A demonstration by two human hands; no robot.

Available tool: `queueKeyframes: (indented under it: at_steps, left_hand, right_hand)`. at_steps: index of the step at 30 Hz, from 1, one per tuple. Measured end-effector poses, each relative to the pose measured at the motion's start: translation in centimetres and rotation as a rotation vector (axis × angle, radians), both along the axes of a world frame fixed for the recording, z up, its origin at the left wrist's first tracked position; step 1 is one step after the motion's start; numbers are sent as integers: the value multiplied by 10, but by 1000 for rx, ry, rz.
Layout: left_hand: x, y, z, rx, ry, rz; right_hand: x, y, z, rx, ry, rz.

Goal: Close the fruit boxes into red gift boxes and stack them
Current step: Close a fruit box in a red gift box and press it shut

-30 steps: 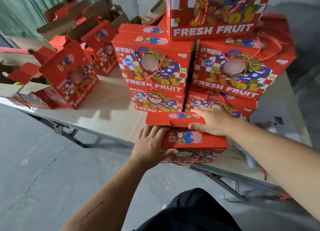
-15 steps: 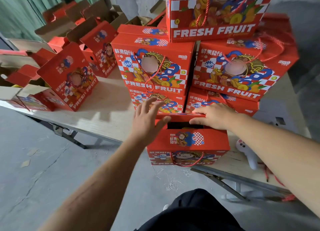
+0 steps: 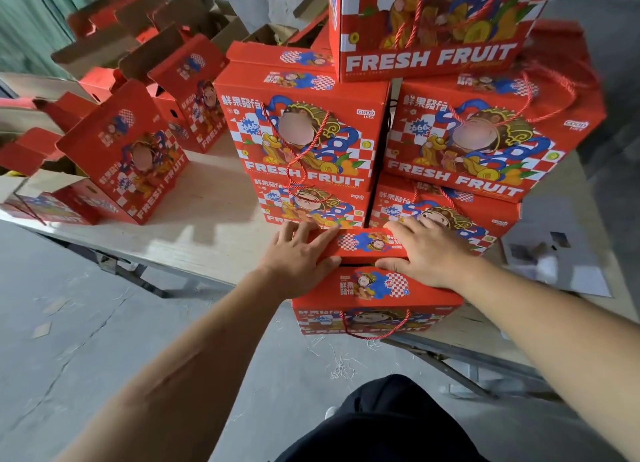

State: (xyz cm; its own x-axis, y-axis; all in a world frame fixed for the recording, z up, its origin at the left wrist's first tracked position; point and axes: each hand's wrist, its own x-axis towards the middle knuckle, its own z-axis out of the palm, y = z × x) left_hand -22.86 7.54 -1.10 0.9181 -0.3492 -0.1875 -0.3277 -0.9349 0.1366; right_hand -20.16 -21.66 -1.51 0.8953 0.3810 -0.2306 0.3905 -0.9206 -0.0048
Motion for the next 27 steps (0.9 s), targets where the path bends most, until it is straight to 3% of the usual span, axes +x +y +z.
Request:
queueKeyframes:
  at_steps: [6,10,16,24,27]
  left_hand:
    - [-4,-5,1,106,-104,-38]
    - [8,-1,8,219,-171,-119]
    - [9,-1,-1,16,-45,-41]
    - [-6,-8,-18,47,-157,22]
    - [-14,-7,-18,-174,-158,113]
  right_hand:
    - [0,-3,-6,40,21,-6]
    - [8,-5,-1,68,147,-33]
    - [11,-2,-2,59,191,-31]
    - [4,2,-3,104,153,-99]
    - [-6,5,-1,102,103,-145]
